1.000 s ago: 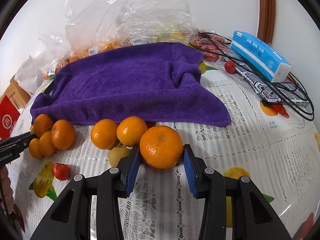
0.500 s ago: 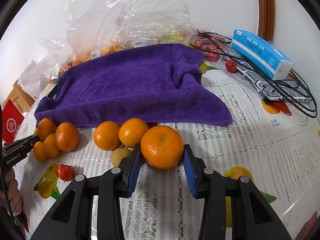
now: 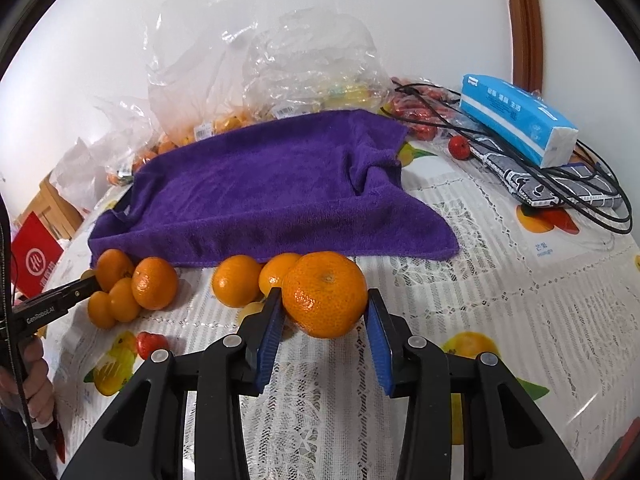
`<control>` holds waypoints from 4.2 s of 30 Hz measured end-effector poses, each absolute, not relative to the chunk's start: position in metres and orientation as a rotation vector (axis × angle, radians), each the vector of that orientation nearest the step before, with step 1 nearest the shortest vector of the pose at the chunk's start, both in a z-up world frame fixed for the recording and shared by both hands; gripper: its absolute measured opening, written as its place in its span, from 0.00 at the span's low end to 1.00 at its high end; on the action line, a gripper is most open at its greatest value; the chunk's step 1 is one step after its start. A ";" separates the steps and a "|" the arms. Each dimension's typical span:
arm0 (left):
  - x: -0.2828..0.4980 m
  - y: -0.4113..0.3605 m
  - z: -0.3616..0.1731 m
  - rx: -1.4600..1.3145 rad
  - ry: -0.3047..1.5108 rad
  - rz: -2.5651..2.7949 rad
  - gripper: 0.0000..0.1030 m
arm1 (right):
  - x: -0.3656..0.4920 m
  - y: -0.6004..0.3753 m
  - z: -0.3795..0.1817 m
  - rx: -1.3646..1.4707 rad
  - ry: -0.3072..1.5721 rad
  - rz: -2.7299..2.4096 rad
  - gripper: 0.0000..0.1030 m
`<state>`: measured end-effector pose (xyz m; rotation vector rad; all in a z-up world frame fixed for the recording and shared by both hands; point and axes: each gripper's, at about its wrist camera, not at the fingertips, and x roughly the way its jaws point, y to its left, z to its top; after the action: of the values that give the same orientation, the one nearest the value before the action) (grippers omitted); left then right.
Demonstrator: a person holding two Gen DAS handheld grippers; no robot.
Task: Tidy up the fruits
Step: 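Lift both held fruits and carry them over the purple towel, then open the left tool to drop the brown fruit on the towel while the right tool releases the orange, then grasp a small yellow fruit with the right tool while the left tool grasps an orange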
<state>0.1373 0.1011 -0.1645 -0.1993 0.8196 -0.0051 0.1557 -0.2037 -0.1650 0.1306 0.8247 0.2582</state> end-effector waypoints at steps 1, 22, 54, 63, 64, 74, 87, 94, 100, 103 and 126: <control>0.136 0.101 -0.163 -0.206 0.812 -0.020 0.26 | 0.155 -0.204 -0.164 0.130 0.820 0.256 0.39; 0.156 0.105 -0.082 -0.190 0.687 -0.025 0.26 | 0.186 -0.188 -0.076 0.120 0.681 0.311 0.39; 0.253 0.088 -0.156 -0.184 0.807 0.011 0.26 | 0.283 -0.162 -0.162 0.157 0.917 0.355 0.39; 0.255 0.088 -0.156 -0.190 0.810 -0.003 0.26 | 0.282 -0.154 -0.168 0.094 0.917 0.341 0.41; 0.254 0.088 -0.156 -0.195 0.810 -0.011 0.27 | 0.282 -0.154 -0.168 0.099 0.914 0.348 0.41; 0.243 0.087 -0.137 -0.203 0.760 -0.007 0.39 | 0.270 -0.163 -0.146 0.097 0.846 0.315 0.43; 0.204 0.079 -0.108 -0.189 0.705 -0.023 0.39 | 0.214 -0.180 -0.134 0.125 0.830 0.271 0.43; 0.166 0.087 -0.117 -0.147 0.708 0.025 0.43 | 0.170 -0.179 -0.156 0.152 0.905 0.287 0.43; 0.140 0.104 -0.132 -0.172 0.762 0.051 0.43 | 0.157 -0.160 -0.172 0.100 0.903 0.251 0.36; 0.130 0.107 -0.140 -0.176 0.800 0.053 0.43 | 0.157 -0.153 -0.173 0.062 0.919 0.234 0.26; 0.122 0.051 -0.164 -0.142 0.886 -0.122 0.47 | 0.127 -0.181 -0.172 -0.013 0.917 0.188 0.26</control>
<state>0.1221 0.0511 -0.1641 -0.1418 0.8857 -0.1220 0.1267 -0.1809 -0.1720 -0.0129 0.9170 0.1878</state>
